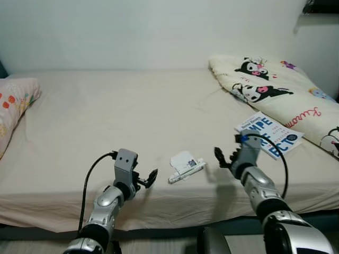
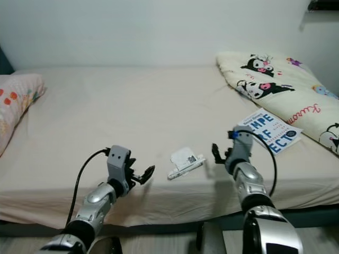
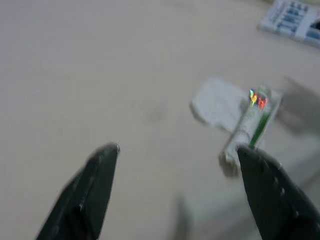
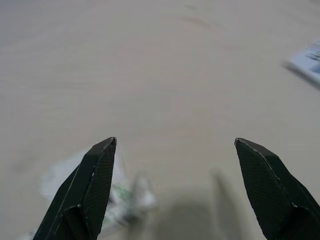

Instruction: Clean up the room

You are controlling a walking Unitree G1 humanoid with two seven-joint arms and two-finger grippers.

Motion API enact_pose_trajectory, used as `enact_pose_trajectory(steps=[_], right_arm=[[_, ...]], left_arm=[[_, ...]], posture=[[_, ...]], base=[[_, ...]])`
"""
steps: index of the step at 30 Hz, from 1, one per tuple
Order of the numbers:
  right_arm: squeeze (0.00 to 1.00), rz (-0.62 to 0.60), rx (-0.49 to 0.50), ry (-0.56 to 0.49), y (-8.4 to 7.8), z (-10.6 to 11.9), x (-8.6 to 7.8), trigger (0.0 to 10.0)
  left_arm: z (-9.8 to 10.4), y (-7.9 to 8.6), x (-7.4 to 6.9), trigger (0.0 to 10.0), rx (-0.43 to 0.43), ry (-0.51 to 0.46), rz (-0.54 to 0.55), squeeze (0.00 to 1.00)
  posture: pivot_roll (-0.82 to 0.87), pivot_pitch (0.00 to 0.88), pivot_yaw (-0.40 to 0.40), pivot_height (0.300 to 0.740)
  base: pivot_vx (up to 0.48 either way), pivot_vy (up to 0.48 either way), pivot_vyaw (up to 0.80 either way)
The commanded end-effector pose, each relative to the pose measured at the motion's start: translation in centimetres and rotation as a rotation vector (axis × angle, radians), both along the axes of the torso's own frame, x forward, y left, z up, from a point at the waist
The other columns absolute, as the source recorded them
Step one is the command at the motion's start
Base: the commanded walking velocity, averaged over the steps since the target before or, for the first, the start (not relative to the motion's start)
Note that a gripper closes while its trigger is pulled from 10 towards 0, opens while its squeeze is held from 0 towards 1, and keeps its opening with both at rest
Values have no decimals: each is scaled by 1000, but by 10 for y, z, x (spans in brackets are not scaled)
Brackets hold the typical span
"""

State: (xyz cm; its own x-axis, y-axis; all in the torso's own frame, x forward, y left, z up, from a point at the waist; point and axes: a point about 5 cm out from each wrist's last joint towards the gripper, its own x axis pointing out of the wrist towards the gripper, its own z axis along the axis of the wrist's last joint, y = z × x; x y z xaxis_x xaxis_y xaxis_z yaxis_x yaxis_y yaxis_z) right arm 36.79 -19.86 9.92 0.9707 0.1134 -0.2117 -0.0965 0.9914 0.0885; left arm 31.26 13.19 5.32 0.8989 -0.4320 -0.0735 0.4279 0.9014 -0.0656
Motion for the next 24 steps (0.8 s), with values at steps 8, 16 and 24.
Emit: enact_pose_trajectory(steps=[8, 16, 24], right_arm=[[0, 58, 7, 16, 37, 13, 14, 10000], [0, 147, -127, 144, 58, -5, 8, 10000], [0, 364, -77, 60, 35, -2, 0, 10000]], left_arm=[[6, 19, -25, 10000, 40, -37, -19, 0], [5, 18, -39, 10000, 73, -20, -56, 0], [6, 10, -43, 10000, 63, 1, -67, 0]], posture=[[76, 98, 6, 484], [78, 128, 7, 484], [58, 122, 6, 484]], base=[[0, 0, 0], [0, 0, 0], [0, 0, 0]])
